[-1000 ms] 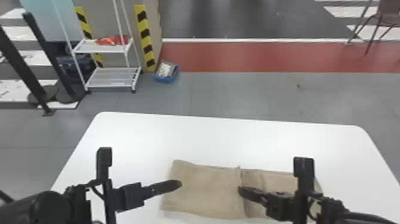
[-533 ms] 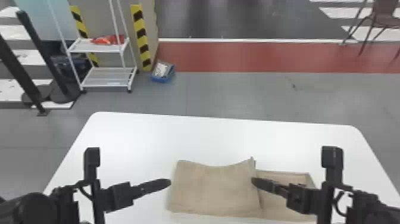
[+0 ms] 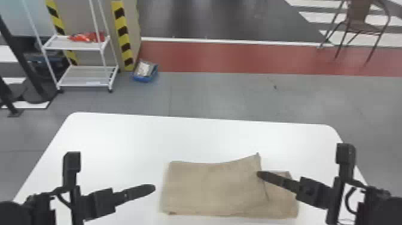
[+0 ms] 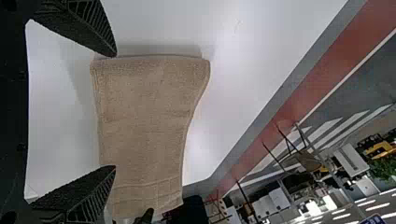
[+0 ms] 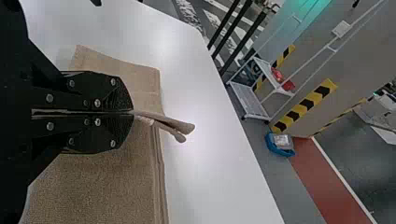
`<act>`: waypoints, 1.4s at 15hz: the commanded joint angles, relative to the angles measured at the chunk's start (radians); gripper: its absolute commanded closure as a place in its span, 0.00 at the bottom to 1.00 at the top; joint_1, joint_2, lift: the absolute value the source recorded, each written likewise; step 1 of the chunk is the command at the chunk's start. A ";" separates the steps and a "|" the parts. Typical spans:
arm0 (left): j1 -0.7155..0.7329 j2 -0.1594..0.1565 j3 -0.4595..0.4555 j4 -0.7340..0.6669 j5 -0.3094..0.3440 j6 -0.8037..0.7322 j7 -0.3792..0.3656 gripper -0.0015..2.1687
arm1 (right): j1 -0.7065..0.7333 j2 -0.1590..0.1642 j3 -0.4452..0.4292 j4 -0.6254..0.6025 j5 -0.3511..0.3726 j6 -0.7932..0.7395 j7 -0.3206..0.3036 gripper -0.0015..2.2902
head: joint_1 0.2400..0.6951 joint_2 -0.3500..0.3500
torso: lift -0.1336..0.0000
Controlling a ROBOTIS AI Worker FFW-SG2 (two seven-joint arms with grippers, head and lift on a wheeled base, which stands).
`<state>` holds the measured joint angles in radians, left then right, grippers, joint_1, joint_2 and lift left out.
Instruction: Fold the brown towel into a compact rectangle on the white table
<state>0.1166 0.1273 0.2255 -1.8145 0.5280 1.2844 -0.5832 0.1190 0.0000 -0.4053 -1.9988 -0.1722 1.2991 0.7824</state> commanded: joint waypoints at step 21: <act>0.020 0.002 -0.012 -0.015 -0.009 0.007 0.003 0.01 | -0.067 -0.057 -0.159 0.169 0.031 -0.054 0.086 0.48 | 1.00 0.19 | 1.00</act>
<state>0.1357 0.1288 0.2132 -1.8301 0.5198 1.2907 -0.5799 0.0618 -0.0469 -0.5644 -1.8547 -0.1455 1.2567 0.8683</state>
